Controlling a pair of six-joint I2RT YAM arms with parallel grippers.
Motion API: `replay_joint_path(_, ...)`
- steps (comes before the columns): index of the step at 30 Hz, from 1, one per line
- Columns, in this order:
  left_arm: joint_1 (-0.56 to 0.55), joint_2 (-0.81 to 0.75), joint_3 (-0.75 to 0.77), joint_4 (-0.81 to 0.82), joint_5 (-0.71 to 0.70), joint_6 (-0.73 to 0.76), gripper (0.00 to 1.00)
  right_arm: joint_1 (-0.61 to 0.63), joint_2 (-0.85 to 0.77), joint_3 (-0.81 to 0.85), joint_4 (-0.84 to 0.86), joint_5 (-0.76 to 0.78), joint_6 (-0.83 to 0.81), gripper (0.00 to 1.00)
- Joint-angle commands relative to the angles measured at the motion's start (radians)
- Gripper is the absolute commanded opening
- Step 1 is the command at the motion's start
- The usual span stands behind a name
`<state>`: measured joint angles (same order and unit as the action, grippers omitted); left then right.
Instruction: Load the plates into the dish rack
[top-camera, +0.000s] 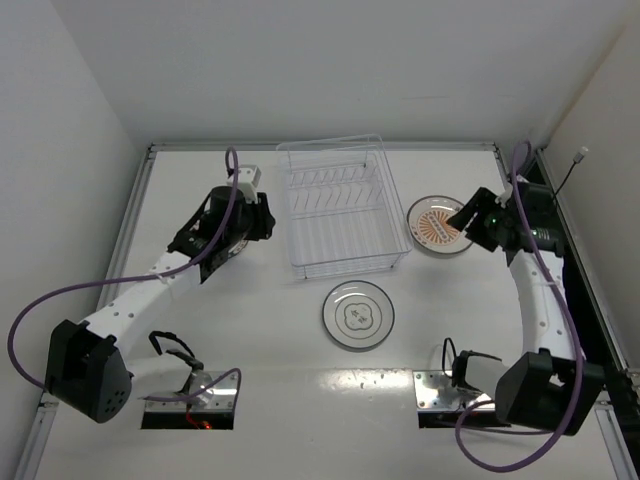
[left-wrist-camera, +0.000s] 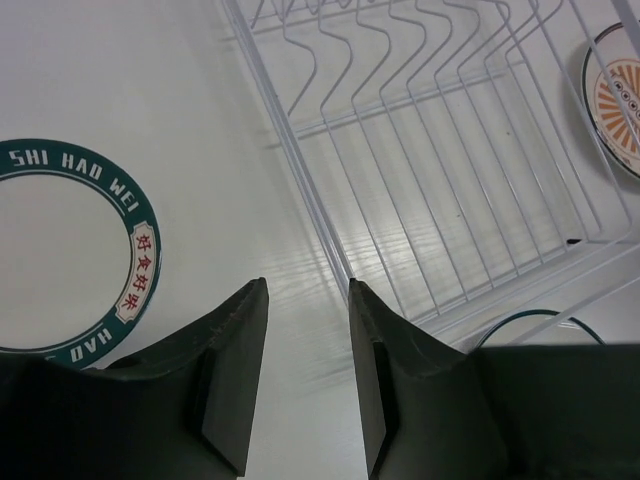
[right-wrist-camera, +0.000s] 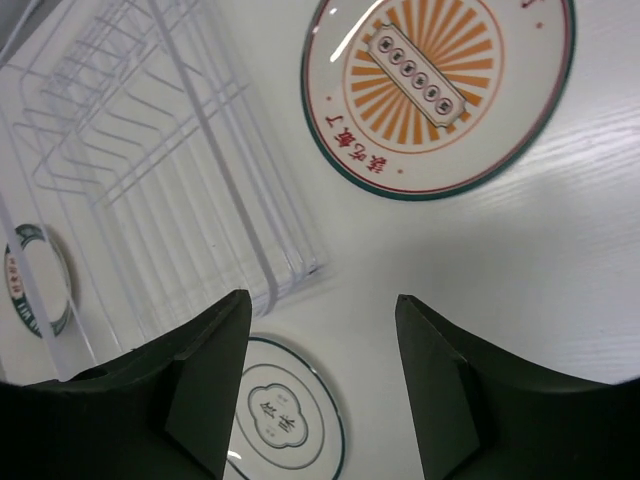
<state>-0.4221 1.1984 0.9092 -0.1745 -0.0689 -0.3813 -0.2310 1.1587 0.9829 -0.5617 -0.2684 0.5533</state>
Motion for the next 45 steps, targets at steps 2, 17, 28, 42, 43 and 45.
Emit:
replay_joint_path(2, -0.014, 0.000, -0.001, 0.023, -0.052, 0.036, 0.38, -0.018, -0.057, -0.050, 0.009, 0.064, 0.025, 0.60)
replay_joint_path(17, -0.014, 0.053, 0.028, -0.037, -0.114, 0.005, 0.48, -0.353, 0.226, -0.288, 0.335, -0.336, 0.226, 0.66)
replay_joint_path(28, -0.014, 0.086, 0.056, -0.066, -0.155, -0.004, 0.53, -0.360, 0.478, -0.274, 0.453, -0.342, 0.359, 0.58)
replay_joint_path(42, -0.014, 0.107, 0.076, -0.085, -0.195, -0.004, 0.53, -0.235, 0.694, -0.155, 0.563, -0.230, 0.470, 0.11)
replay_joint_path(43, -0.014, 0.107, 0.076, -0.085, -0.195, -0.004, 0.53, -0.235, 0.694, -0.155, 0.554, -0.230, 0.459, 0.05)
replay_joint_path(45, -0.014, 0.107, 0.076, -0.085, -0.204, -0.004, 0.53, -0.235, 0.647, -0.155, 0.545, -0.221, 0.445, 0.00)
